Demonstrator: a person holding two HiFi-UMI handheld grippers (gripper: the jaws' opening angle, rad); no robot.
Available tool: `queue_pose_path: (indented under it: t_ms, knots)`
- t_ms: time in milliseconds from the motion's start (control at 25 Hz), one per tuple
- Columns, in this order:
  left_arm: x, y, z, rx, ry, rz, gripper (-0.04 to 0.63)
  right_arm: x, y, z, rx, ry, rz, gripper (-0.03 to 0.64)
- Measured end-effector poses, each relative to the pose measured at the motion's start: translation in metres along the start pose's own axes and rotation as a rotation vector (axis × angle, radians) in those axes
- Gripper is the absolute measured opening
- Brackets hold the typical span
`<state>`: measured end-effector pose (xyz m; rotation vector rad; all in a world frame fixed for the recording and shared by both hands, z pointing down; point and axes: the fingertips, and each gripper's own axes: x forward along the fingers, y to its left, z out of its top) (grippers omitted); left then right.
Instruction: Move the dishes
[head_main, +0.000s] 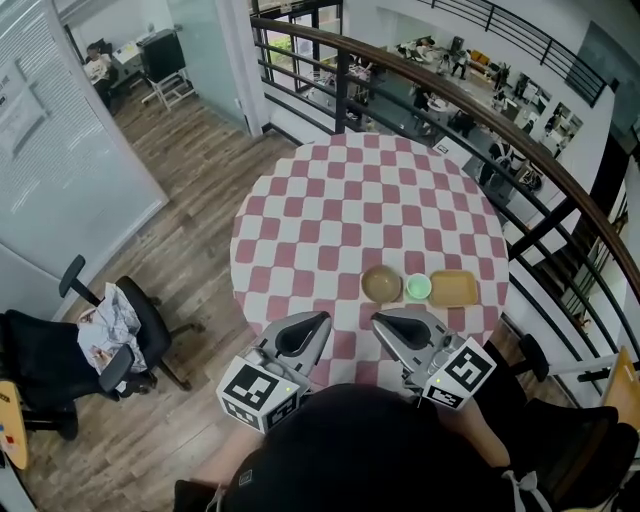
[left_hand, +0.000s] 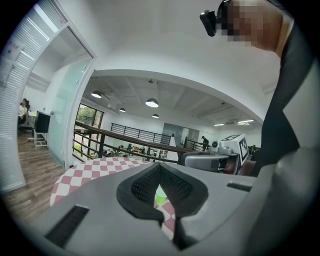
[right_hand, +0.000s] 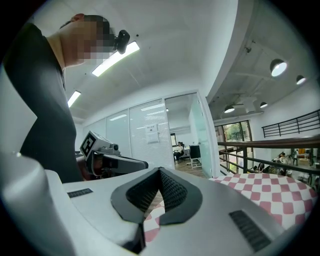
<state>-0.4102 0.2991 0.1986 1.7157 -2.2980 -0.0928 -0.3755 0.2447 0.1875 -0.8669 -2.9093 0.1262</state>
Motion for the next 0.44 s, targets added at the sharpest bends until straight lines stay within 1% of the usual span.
queue_pose_path:
  t_ms: [440]
  knots:
    - [0.012,-0.007,-0.001,-0.007,0.000,-0.017,0.003,-0.008,-0.006,-0.005,-0.015,0.026,-0.009,0.018]
